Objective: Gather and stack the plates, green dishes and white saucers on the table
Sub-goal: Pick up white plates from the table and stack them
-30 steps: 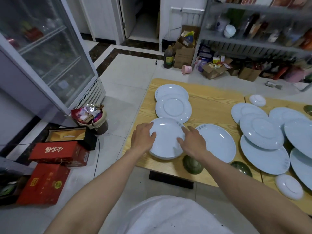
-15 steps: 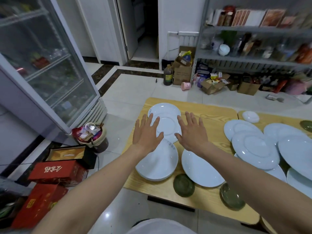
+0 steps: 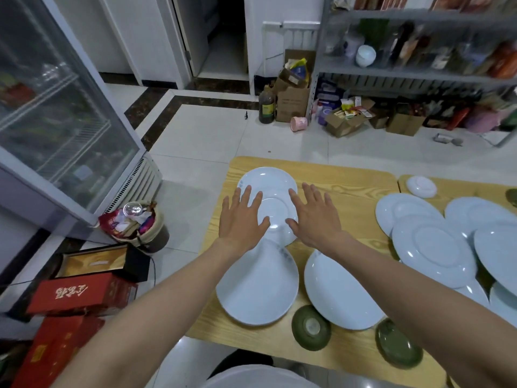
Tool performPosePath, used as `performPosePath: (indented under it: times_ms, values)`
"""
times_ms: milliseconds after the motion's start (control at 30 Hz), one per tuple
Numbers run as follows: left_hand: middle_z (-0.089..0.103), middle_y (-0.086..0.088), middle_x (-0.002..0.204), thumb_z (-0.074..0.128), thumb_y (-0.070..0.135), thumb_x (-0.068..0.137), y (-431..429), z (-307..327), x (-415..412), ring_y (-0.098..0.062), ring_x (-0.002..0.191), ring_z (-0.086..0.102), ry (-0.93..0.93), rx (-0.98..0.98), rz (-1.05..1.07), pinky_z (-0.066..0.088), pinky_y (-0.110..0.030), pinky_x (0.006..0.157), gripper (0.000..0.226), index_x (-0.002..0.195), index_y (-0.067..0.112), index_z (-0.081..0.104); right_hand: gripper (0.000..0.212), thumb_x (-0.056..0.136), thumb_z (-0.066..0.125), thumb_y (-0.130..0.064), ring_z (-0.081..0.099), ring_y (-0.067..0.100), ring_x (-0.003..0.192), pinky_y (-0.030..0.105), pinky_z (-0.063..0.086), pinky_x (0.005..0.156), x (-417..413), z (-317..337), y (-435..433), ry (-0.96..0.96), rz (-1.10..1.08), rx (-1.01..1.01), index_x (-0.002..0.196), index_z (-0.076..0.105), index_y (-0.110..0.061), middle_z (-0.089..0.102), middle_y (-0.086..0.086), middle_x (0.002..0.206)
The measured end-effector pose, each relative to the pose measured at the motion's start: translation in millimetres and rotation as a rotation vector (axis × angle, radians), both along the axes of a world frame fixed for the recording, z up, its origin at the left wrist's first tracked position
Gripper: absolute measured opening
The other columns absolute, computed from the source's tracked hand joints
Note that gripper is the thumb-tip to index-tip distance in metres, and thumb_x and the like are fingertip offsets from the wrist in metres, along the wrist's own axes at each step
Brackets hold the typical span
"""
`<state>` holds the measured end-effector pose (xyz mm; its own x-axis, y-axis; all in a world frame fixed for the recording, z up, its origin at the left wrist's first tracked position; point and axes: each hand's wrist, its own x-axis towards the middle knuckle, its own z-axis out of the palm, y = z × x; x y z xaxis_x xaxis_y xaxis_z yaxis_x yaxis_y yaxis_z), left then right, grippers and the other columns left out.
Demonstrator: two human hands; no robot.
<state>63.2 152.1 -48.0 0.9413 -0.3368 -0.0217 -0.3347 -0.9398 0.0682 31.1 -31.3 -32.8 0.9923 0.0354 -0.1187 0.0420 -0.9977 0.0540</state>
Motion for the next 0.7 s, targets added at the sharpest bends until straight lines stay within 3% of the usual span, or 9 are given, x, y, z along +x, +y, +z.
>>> performPosePath:
  times_ms: [200, 367, 533, 600, 700]
  values:
    - [0.02, -0.007, 0.163, 0.038, 0.055, 0.099, 3.2, -20.6, 45.4, -0.027, 0.148, 0.02, 0.082, -0.055, 0.0, 0.021, -0.044, 0.117, 0.066, 0.155, 0.024, 0.024, 0.069, 0.101, 0.043, -0.048, 0.02, 0.03, 0.149, 0.044, 0.026, 0.115, 31.1, -12.7, 3.1, 0.01, -0.121, 0.157, 0.157, 0.017, -0.017, 0.022, 0.013, 0.162]
    - [0.035, -0.007, 0.154, 0.048, 0.052, 0.096, 6.6, -45.5, 62.9, -0.03, 0.137, 0.036, 0.288, -0.221, 0.193, 0.035, -0.044, 0.105, 0.062, 0.151, 0.027, 0.033, 0.071, 0.095, 0.056, -0.046, 0.041, 0.033, 0.134, 0.044, 0.043, 0.101, 45.2, -34.1, 1.1, 0.182, -0.369, 0.498, 0.154, 0.028, -0.02, 0.043, 0.012, 0.148]
    - [0.051, -0.013, 0.136, 0.061, 0.048, 0.088, 6.3, -72.7, 75.8, -0.032, 0.124, 0.05, 0.518, -0.454, 0.446, 0.047, -0.042, 0.098, 0.062, 0.142, 0.021, 0.047, 0.073, 0.088, 0.069, -0.041, 0.049, 0.03, 0.129, 0.034, 0.043, 0.095, 58.3, -60.2, -10.0, 0.261, -0.605, 0.804, 0.149, 0.039, -0.013, 0.054, 0.009, 0.141]
    - [0.055, -0.01, 0.134, 0.064, 0.047, 0.085, 5.2, -81.6, 78.1, -0.03, 0.121, 0.054, 0.566, -0.536, 0.513, 0.048, -0.04, 0.098, 0.064, 0.141, 0.019, 0.049, 0.067, 0.086, 0.073, -0.039, 0.053, 0.028, 0.124, 0.029, 0.039, 0.085, 62.7, -70.3, -13.0, 0.253, -0.673, 0.869, 0.142, 0.046, -0.013, 0.058, 0.007, 0.136]
    - [0.058, -0.005, 0.133, 0.071, 0.042, 0.083, 3.4, -91.5, 79.6, -0.026, 0.121, 0.056, 0.575, -0.65, 0.591, 0.047, -0.036, 0.097, 0.066, 0.14, 0.018, 0.049, 0.068, 0.081, 0.078, -0.039, 0.055, 0.026, 0.119, 0.028, 0.038, 0.082, 69.2, -83.0, -13.7, 0.263, -0.779, 0.961, 0.138, 0.049, -0.014, 0.059, 0.005, 0.133]
